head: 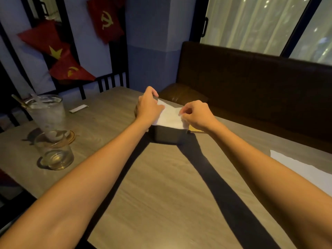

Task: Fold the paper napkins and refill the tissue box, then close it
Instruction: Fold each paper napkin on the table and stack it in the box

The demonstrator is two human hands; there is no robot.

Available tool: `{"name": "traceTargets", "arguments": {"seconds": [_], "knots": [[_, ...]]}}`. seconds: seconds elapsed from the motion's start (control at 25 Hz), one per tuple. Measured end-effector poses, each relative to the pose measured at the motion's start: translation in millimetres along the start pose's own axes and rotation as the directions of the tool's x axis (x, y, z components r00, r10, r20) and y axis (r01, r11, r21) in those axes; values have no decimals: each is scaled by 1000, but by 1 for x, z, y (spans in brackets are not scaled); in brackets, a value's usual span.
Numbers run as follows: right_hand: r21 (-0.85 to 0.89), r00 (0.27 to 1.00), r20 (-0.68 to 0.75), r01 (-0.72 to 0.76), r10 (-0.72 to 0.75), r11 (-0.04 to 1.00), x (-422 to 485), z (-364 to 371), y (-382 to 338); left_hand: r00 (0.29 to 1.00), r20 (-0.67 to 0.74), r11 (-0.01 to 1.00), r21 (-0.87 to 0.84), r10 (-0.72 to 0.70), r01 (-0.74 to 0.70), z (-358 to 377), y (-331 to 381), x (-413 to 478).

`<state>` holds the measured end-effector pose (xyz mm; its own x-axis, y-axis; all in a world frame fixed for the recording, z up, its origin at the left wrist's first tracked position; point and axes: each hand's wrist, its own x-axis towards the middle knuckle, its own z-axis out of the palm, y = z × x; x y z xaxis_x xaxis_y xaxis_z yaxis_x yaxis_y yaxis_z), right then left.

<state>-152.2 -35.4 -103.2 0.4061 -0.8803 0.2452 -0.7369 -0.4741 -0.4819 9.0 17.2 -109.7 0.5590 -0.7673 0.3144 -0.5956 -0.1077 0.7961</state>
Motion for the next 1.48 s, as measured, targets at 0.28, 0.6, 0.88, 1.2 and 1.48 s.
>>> {"name": "traceTargets", "arguments": {"seconds": [0.28,0.6,0.88,1.2,1.48], "knots": [[-352,994,102,70,-36,933,23,10,-4,989,98,966,226,107,-127,20,-6,13],[-483,979,202,107,-9,869,32,9,-9,943,330,854,480,39,-203,23,-1,23],[-494,964,263,175,-45,852,37,9,-10,869,454,727,527,196,-440,11,5,25],[-482,903,396,49,168,875,50,13,7,788,592,640,674,-169,-370,18,6,38],[-471,820,486,-47,304,881,58,16,7,703,654,540,712,-279,-448,27,10,45]]}}
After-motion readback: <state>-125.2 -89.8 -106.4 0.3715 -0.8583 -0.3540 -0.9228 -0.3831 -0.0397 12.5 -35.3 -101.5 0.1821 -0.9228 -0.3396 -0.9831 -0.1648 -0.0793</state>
